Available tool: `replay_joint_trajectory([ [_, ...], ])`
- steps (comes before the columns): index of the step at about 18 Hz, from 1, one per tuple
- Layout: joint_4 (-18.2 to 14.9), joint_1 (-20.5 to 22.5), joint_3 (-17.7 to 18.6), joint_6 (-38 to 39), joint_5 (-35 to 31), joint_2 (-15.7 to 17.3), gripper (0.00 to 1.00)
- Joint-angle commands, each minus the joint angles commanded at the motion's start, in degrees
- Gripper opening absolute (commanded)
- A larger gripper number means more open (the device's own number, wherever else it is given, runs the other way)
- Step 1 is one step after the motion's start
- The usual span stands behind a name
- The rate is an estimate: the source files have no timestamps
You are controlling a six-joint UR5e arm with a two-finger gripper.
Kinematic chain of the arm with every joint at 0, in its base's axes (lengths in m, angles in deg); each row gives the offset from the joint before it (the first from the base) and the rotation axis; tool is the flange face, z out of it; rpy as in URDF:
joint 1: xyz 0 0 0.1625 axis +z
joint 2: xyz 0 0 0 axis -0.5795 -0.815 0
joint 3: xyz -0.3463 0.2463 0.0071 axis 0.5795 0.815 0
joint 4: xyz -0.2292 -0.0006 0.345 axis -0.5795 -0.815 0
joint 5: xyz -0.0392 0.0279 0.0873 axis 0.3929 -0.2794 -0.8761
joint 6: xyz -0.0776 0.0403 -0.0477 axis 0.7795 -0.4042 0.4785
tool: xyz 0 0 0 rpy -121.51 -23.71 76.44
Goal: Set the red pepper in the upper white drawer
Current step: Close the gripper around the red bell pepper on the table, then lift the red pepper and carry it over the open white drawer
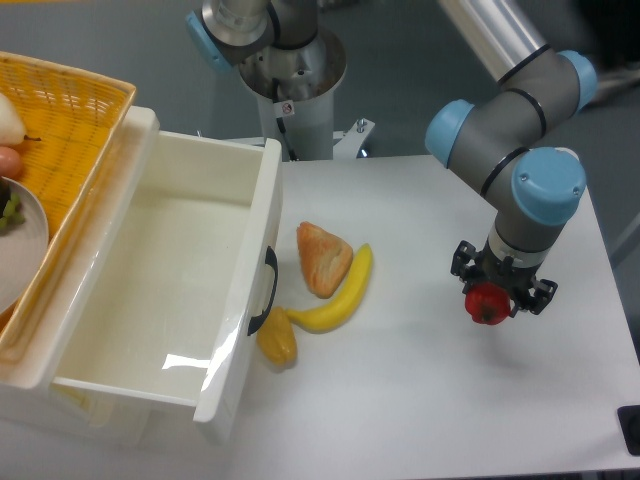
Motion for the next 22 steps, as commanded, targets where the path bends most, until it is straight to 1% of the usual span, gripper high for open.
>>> replay_joint_trajectory([
  [2, -0.1, 0.0, -0.3, -1.8, 0.1, -0.1, 0.08],
  [4, -0.4, 0.0, -1.2, -1.8, 0.3, -0.1, 0.08],
  [7, -0.6, 0.0, -0.8, -1.2, 2.0, 0.7, 0.08],
  [10, -1.8, -0.3, -0.5, -0.3, 3.4, 2.8, 0.08],
  [13, -4.0, -0.5, -0.5, 2.0, 5.3, 6.1, 0.08],
  [15, -4.9, -0.8, -0.5, 3.1, 6.8, 7.9, 0.08],
  [19, -4.8, -1.8, -0.6, 8.0, 9.5, 10.9, 0.08],
  [22, -5.3, -2.3, -1.0, 8.8, 11.9, 13.5, 0.08],
])
